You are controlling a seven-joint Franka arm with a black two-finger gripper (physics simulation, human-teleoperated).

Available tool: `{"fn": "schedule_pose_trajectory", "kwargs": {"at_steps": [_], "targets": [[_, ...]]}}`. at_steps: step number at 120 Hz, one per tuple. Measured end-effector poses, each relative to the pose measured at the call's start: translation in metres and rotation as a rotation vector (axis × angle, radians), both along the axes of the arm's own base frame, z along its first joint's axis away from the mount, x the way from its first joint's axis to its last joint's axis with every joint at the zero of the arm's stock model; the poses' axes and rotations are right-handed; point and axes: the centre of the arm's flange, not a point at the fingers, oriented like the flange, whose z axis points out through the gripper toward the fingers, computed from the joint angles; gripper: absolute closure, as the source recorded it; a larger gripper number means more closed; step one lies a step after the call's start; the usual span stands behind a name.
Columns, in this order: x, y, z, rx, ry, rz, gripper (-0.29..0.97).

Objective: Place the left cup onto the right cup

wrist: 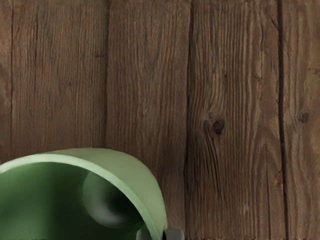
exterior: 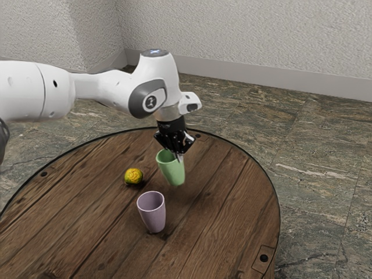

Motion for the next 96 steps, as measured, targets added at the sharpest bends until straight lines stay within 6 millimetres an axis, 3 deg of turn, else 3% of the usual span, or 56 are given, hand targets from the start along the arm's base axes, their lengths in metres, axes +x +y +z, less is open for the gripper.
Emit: {"fn": "schedule_pose_trajectory", "kwargs": {"at_steps": [21, 40, 60, 86, 96], "targets": [[-0.032, -0.006, 0.050, 0.015, -0.041, -0.008, 0.79], [-0.074, -0.025, 0.089, 0.031, -0.072, -0.035, 0.79], [-0.117, -0.045, 0.115, 0.064, -0.087, -0.050, 0.79], [-0.144, -0.023, 0.118, 0.107, -0.047, 0.034, 0.79], [-0.154, -0.026, 0.115, 0.116, -0.029, 0.047, 0.79]]}}
